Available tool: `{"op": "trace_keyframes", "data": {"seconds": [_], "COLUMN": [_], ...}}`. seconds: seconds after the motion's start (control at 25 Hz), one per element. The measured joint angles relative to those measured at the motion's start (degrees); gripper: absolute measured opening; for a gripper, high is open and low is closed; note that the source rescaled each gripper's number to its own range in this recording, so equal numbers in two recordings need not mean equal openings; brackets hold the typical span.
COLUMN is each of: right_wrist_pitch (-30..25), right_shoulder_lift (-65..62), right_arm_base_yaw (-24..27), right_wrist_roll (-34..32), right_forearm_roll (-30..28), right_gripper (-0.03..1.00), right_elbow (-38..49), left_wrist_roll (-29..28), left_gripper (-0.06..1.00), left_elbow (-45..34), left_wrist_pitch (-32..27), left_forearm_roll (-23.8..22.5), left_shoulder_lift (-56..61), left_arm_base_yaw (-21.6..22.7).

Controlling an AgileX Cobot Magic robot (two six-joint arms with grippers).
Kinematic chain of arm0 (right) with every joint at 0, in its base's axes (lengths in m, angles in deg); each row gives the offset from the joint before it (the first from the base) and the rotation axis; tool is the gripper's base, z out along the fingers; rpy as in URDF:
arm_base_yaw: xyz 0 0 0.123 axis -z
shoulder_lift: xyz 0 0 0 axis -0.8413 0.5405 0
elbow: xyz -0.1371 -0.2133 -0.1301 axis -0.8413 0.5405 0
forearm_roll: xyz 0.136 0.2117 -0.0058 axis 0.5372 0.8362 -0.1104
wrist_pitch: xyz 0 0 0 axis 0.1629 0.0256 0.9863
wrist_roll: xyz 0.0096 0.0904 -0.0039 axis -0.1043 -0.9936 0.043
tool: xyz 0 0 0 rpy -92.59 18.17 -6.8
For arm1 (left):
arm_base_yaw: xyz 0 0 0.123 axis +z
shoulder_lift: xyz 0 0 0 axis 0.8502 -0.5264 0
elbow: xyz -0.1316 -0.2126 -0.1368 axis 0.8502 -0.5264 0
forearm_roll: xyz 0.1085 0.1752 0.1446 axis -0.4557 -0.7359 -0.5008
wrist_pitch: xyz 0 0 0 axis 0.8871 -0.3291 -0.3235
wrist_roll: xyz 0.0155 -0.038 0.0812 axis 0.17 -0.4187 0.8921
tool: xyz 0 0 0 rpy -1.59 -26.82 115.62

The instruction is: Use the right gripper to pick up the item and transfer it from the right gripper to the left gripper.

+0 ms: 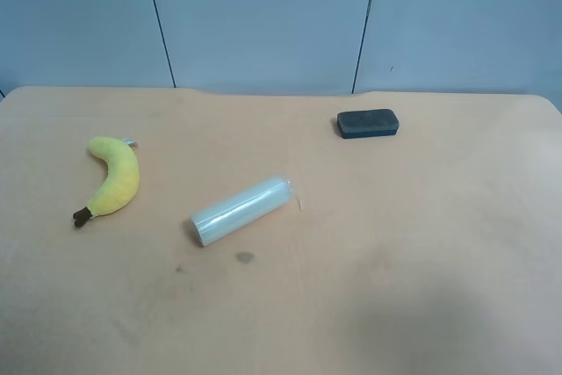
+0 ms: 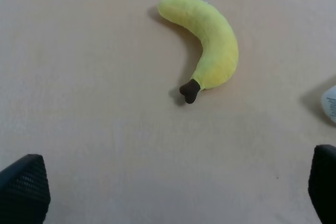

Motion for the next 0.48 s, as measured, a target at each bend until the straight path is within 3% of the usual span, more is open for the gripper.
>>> {"op": "trace_keyframes", "data": {"seconds": [0.48], "right_wrist_pitch": [0.0], "right_shoulder_lift": [0.0], "right_arm_base_yaw": [0.0], "right_wrist_roll": [0.0], "right_forearm_roll": [0.0], "right_gripper": [1.0], "right_elbow": [0.0], "left_wrist_roll": [0.0], "left_gripper": [1.0], "left_elbow": [0.0], "left_wrist_pitch": [0.1], "left_forearm_roll": [-0.1], "left_shoulder_lift": [0.4], "left_arm_base_yaw": [0.0]}}
